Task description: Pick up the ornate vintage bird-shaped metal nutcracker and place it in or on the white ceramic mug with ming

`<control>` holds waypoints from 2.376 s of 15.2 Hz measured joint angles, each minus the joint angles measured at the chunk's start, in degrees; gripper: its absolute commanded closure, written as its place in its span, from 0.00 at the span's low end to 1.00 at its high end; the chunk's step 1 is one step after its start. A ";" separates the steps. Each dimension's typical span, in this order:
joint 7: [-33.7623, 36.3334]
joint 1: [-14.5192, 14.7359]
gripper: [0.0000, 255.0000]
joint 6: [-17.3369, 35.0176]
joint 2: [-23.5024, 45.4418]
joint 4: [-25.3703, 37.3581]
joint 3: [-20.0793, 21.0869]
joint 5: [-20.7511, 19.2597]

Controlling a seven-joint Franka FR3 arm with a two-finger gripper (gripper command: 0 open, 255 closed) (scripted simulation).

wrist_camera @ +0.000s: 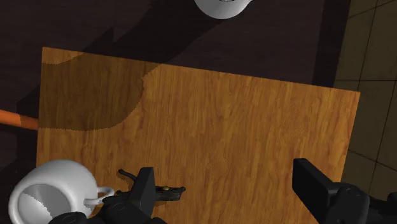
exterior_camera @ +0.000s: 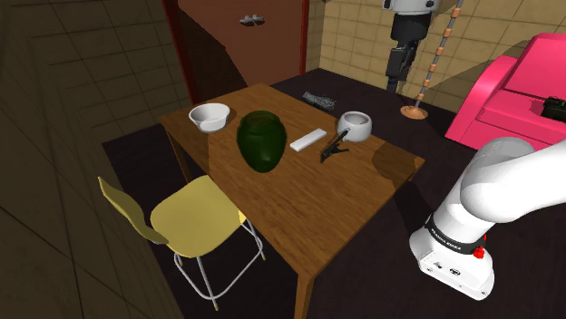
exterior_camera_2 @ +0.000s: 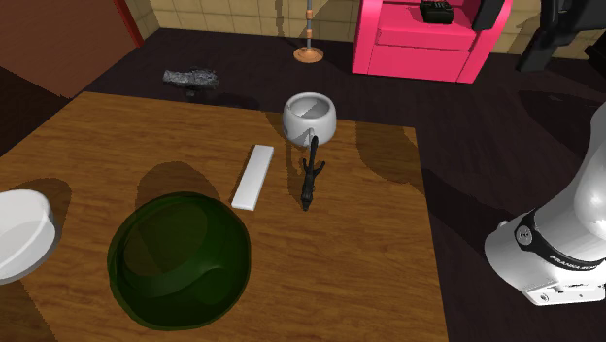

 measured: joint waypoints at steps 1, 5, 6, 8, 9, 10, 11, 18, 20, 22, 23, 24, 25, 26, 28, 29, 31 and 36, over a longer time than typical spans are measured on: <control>0.00 0.00 0.00 0.00 0.00 0.00 0.00 0.00; -7.92 1.43 0.00 5.01 1.86 -3.53 -3.40 -2.85; -10.42 1.93 0.00 6.55 2.69 -4.30 -4.38 -3.65; -15.80 2.67 0.00 9.28 3.83 -5.99 -6.69 -5.55; -18.39 3.19 0.00 10.83 5.29 -6.08 -7.77 -6.32; -20.87 3.69 0.00 12.77 6.45 -6.92 -8.79 -7.06; -23.56 4.08 0.00 14.19 7.68 -7.07 -9.95 -7.88; -41.17 7.65 0.00 27.60 19.57 -8.31 -16.95 -11.31; -46.38 8.62 0.00 31.39 23.56 -8.01 -18.75 -11.65; -51.45 9.77 0.00 35.26 28.15 -7.24 -20.19 -11.34; -53.88 10.38 0.00 37.25 30.61 -6.74 -20.73 -10.95; -56.33 10.74 0.00 38.70 32.08 -6.66 -21.15 -10.86; -58.89 11.13 0.00 40.63 34.23 -6.43 -21.64 -10.49; -61.78 11.43 0.00 42.55 36.84 -5.71 -22.21 -9.89; -66.88 12.12 0.00 45.94 41.37 -4.64 -22.47 -8.56; -69.55 12.27 0.00 47.25 43.45 -3.85 -22.52 -7.87; -75.08 12.34 0.00 50.79 48.81 -2.08 -22.22 -5.88; -80.68 11.69 0.00 55.52 54.83 -0.85 -21.22 -3.62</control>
